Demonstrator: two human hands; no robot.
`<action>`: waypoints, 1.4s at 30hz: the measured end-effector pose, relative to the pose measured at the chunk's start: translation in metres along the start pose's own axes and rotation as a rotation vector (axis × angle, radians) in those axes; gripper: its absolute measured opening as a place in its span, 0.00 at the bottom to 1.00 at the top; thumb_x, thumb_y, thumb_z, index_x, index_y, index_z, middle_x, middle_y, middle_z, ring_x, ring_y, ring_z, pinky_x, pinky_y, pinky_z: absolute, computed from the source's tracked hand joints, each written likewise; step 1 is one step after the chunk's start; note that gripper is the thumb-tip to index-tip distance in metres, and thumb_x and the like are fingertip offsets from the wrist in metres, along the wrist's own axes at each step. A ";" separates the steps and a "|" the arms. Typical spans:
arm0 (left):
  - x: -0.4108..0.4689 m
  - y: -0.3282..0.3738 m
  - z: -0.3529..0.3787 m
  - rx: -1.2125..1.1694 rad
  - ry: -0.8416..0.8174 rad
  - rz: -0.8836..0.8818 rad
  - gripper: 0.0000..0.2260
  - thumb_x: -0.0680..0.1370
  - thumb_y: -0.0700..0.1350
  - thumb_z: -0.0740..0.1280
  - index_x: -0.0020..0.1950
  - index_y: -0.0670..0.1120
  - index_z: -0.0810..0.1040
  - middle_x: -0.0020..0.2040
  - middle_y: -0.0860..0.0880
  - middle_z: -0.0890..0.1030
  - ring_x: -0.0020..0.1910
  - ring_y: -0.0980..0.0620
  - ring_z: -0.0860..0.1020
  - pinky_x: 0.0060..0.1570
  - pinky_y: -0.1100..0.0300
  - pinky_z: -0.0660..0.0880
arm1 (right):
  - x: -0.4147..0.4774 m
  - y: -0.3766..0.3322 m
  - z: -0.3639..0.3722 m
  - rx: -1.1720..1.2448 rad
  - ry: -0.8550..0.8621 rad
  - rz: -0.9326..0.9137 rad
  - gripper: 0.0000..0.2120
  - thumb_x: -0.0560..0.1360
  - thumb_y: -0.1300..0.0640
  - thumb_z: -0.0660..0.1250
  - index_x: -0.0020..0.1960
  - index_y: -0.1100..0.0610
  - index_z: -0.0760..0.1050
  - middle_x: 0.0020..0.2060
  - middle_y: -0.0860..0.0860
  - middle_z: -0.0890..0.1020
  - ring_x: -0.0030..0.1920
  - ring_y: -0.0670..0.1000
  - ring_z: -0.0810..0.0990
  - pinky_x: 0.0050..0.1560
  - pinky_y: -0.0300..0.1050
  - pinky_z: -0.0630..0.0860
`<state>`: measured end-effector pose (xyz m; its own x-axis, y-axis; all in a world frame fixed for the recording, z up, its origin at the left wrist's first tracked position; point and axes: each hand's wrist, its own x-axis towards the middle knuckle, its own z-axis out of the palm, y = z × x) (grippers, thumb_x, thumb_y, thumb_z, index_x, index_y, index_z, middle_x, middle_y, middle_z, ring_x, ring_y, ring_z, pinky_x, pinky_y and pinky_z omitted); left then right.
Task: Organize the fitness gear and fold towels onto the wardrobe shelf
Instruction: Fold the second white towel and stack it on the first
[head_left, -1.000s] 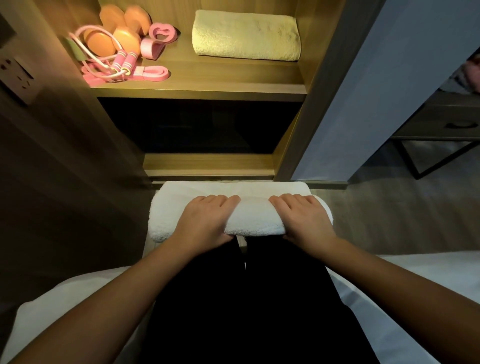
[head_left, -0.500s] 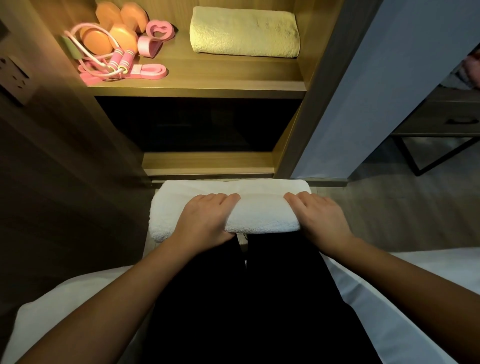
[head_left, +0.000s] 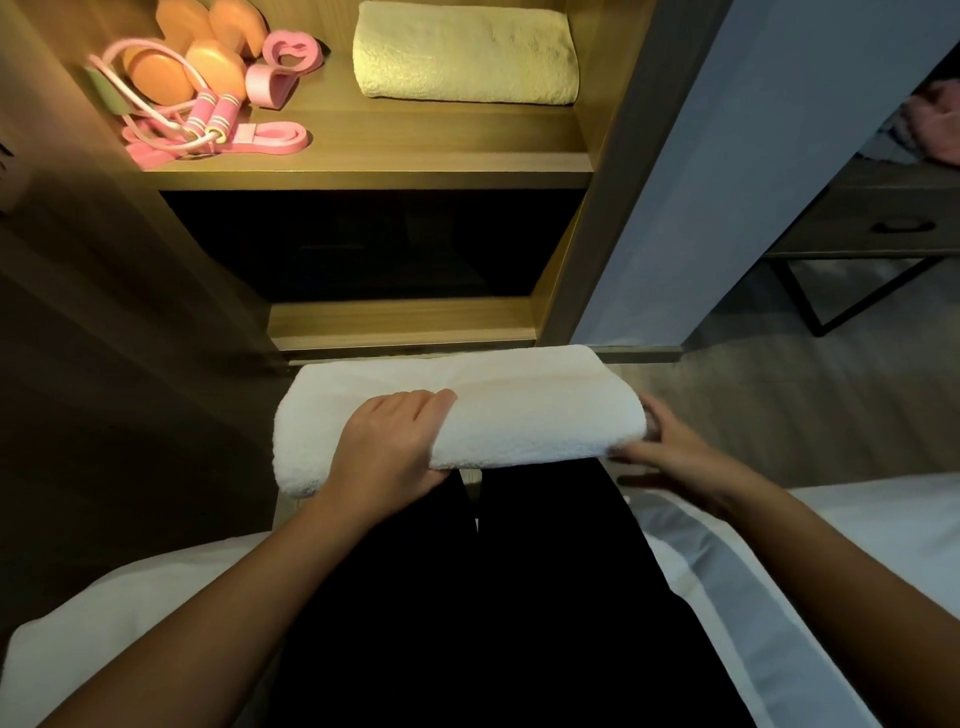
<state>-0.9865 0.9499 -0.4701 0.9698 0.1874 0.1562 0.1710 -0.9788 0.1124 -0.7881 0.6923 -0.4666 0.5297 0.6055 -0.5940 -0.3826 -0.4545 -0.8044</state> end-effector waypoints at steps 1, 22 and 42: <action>-0.002 0.001 0.003 -0.010 0.032 0.002 0.32 0.65 0.59 0.77 0.63 0.44 0.77 0.53 0.46 0.82 0.50 0.45 0.81 0.51 0.52 0.77 | -0.003 0.002 -0.005 0.311 -0.036 0.175 0.30 0.71 0.61 0.68 0.71 0.53 0.65 0.57 0.55 0.79 0.54 0.56 0.81 0.50 0.48 0.82; 0.054 0.045 -0.037 -0.092 -0.286 -0.083 0.25 0.76 0.62 0.49 0.63 0.49 0.69 0.62 0.46 0.73 0.58 0.48 0.71 0.60 0.49 0.65 | 0.057 -0.030 0.006 0.153 0.034 0.467 0.13 0.70 0.61 0.66 0.54 0.61 0.75 0.37 0.58 0.85 0.36 0.58 0.85 0.34 0.49 0.81; -0.011 -0.063 -0.011 -0.200 -0.437 -0.774 0.28 0.82 0.59 0.47 0.77 0.44 0.58 0.75 0.39 0.62 0.73 0.39 0.63 0.71 0.41 0.61 | 0.055 -0.023 0.021 0.131 0.098 0.413 0.09 0.74 0.57 0.61 0.52 0.59 0.73 0.40 0.59 0.79 0.40 0.56 0.79 0.35 0.45 0.75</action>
<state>-1.0098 1.0105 -0.4677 0.5831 0.6982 -0.4154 0.8079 -0.5523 0.2057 -0.7658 0.7497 -0.4809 0.3794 0.3231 -0.8670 -0.6666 -0.5544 -0.4983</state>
